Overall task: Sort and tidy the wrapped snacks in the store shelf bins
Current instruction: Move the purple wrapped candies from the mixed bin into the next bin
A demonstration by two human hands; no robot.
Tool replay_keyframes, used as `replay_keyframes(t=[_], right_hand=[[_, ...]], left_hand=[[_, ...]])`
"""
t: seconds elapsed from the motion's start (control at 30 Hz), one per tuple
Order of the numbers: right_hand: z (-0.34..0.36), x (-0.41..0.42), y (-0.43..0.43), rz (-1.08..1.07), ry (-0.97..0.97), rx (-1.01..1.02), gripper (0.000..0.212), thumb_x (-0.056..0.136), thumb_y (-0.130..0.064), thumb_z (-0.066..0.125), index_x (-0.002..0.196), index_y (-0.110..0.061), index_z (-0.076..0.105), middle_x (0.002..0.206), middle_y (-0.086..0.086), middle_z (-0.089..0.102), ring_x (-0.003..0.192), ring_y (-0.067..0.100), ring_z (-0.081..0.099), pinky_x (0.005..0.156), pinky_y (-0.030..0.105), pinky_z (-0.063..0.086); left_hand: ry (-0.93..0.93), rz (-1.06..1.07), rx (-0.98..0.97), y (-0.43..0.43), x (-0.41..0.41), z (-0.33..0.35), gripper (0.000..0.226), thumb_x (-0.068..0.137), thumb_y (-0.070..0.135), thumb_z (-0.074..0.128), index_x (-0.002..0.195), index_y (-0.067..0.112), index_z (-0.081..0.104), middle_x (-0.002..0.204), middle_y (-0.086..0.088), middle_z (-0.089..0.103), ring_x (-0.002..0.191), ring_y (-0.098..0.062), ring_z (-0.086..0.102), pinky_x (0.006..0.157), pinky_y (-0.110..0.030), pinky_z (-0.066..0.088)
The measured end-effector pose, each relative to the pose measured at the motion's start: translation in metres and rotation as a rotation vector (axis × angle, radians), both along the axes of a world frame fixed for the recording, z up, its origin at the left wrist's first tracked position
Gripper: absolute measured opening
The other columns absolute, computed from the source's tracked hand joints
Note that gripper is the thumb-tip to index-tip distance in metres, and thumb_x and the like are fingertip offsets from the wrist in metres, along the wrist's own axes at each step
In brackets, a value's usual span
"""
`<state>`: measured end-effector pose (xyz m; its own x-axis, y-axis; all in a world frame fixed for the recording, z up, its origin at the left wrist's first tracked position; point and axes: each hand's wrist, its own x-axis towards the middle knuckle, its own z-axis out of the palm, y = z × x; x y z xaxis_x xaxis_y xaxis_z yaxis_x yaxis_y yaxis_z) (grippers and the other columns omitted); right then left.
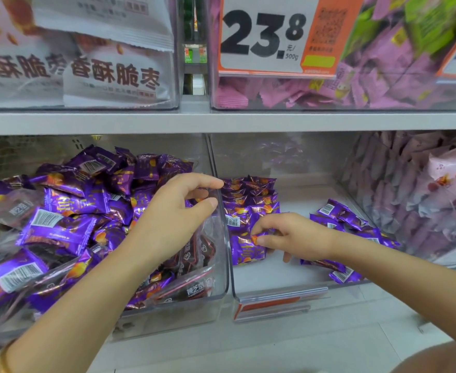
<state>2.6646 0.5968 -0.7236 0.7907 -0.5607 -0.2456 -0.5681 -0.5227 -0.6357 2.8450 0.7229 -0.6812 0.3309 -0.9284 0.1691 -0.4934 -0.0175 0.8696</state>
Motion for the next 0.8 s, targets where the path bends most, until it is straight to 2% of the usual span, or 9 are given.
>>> replay_keyframes(t=[0.17,0.3,0.37,0.43,0.5,0.6,0.8], right_hand=[[-0.006,0.000,0.002,0.009,0.045,0.108,0.010,0.097,-0.015,0.047,0.099,-0.008,0.054,0.099,0.007,0.050,0.067,0.012,0.063,0.058,0.032,0.056],[-0.010,0.004,0.001,-0.003,0.034,0.094,0.013,0.097,-0.015,0.046,0.102,-0.004,0.052,0.109,0.015,0.050,0.065,0.019,0.064,0.060,0.035,0.056],[-0.011,0.003,0.001,-0.020,0.021,0.104,0.016,0.095,-0.016,0.050,0.104,-0.003,0.051,0.112,0.015,0.048,0.068,0.024,0.064,0.062,0.039,0.057],[-0.012,0.002,0.001,-0.018,0.016,0.113,0.018,0.090,-0.020,0.060,0.101,-0.009,0.051,0.113,0.009,0.043,0.071,0.026,0.065,0.062,0.036,0.058],[-0.011,0.003,0.002,0.005,0.027,0.085,0.022,0.084,-0.021,0.068,0.095,-0.015,0.050,0.110,0.004,0.041,0.068,0.021,0.064,0.060,0.032,0.058],[-0.011,0.005,0.002,0.051,0.019,0.065,0.028,0.079,-0.018,0.073,0.090,-0.014,0.048,0.098,0.000,0.044,0.051,0.001,0.053,0.053,0.028,0.055],[-0.012,0.006,0.003,0.170,0.045,0.006,0.033,0.076,-0.015,0.076,0.079,-0.026,0.045,0.105,0.002,0.038,0.063,0.008,0.048,0.051,0.028,0.054]], left_hand=[[0.021,-0.003,-0.012,0.000,0.000,0.000,0.030,0.087,0.011,0.058,0.100,0.037,0.064,0.116,0.008,0.058,0.104,0.003,0.055,0.096,-0.024,0.043],[0.022,-0.004,-0.012,0.000,0.000,0.000,0.030,0.087,0.010,0.058,0.100,0.037,0.064,0.116,0.007,0.058,0.105,0.002,0.055,0.095,-0.023,0.043],[0.019,-0.003,-0.010,0.000,0.000,0.000,0.030,0.087,0.011,0.058,0.101,0.037,0.064,0.115,0.007,0.059,0.105,0.002,0.055,0.095,-0.023,0.043],[0.018,-0.001,-0.008,0.000,0.000,0.000,0.030,0.087,0.011,0.058,0.101,0.037,0.064,0.115,0.007,0.059,0.105,0.002,0.055,0.095,-0.023,0.043],[0.017,0.001,-0.006,0.000,0.000,0.000,0.030,0.087,0.011,0.058,0.101,0.037,0.064,0.114,0.006,0.059,0.104,0.002,0.055,0.096,-0.024,0.043],[0.006,0.002,-0.003,0.000,0.000,0.001,0.030,0.087,0.012,0.058,0.101,0.037,0.064,0.114,0.008,0.059,0.104,0.003,0.054,0.095,-0.021,0.042],[-0.011,0.000,-0.002,0.000,-0.001,0.001,0.030,0.088,0.012,0.058,0.102,0.037,0.063,0.115,0.008,0.058,0.104,0.004,0.054,0.091,-0.016,0.040]])
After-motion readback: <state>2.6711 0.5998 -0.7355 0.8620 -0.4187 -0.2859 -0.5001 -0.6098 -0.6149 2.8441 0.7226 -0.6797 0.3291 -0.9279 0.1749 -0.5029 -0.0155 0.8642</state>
